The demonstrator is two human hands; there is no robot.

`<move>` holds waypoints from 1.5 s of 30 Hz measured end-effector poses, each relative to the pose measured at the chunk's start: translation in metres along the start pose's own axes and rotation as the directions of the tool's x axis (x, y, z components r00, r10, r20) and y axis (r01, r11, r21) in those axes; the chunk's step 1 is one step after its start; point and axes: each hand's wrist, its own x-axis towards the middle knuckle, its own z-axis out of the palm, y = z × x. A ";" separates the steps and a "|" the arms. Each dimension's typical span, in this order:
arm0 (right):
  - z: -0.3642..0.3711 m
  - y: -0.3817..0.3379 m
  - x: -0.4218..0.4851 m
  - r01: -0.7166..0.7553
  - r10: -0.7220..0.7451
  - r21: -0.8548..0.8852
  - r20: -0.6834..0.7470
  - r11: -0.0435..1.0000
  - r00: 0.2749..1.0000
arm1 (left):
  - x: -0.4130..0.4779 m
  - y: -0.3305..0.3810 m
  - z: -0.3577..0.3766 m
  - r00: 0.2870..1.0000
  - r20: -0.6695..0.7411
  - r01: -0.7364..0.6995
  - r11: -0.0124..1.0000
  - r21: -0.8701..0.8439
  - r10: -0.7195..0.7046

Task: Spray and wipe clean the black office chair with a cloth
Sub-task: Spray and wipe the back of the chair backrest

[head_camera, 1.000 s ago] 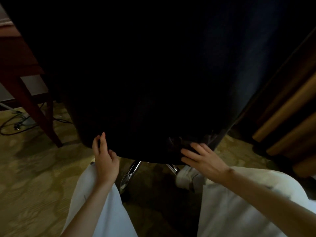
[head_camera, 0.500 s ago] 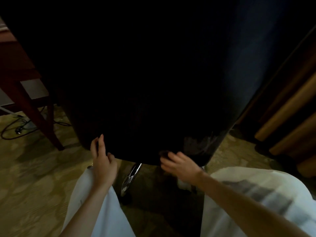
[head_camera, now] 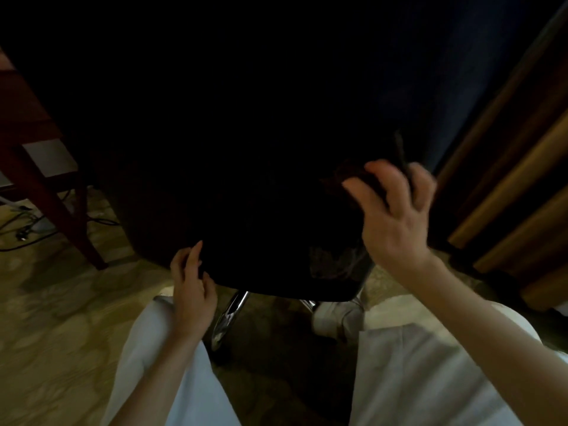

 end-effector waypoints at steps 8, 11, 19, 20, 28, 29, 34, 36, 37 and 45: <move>0.046 -0.046 -0.164 0.586 -0.515 0.210 0.747 0.783 0.421 | 0.002 0.001 0.004 0.999 0.005 0.032 0.999 0.004 -0.032; 0.040 -0.052 -0.165 0.483 -0.461 0.237 0.780 0.843 0.423 | 0.004 -0.003 0.001 1.000 0.023 0.004 1.000 0.003 -0.004; -0.034 0.024 -0.017 -0.053 0.054 0.017 -0.048 0.998 0.997 | 0.009 -0.013 0.004 0.998 0.004 -0.055 0.997 0.055 0.055; -0.038 0.031 -0.001 -0.075 0.076 0.016 -0.086 0.997 0.993 | 0.010 -0.015 0.004 0.999 0.006 -0.053 0.997 0.051 0.052; 0.018 0.008 -0.102 0.075 -0.075 0.010 0.047 0.997 0.996 | 0.017 -0.013 0.001 1.000 0.002 0.029 0.998 0.058 -0.029; 0.024 0.002 -0.133 0.141 -0.138 -0.013 0.148 0.990 0.979 | 0.018 -0.013 0.000 0.999 0.004 0.042 0.998 0.050 -0.043; 0.028 -0.019 -0.220 0.385 -0.300 0.023 0.668 0.923 0.681 | 0.018 -0.013 -0.002 0.999 0.010 0.036 0.998 0.045 -0.037; 0.024 -0.023 -0.228 0.365 -0.315 0.129 0.796 0.922 0.517 | 0.017 -0.014 -0.004 0.999 0.026 0.029 0.999 0.042 -0.030; 0.021 -0.024 -0.229 0.328 -0.328 0.181 0.815 0.927 0.477 | 0.017 -0.014 -0.005 0.999 0.030 0.027 0.999 0.037 -0.029; -0.023 -0.024 -0.143 -0.097 -0.065 0.268 0.536 0.958 0.842 | 0.015 -0.017 -0.018 0.997 0.046 0.057 0.998 0.004 -0.057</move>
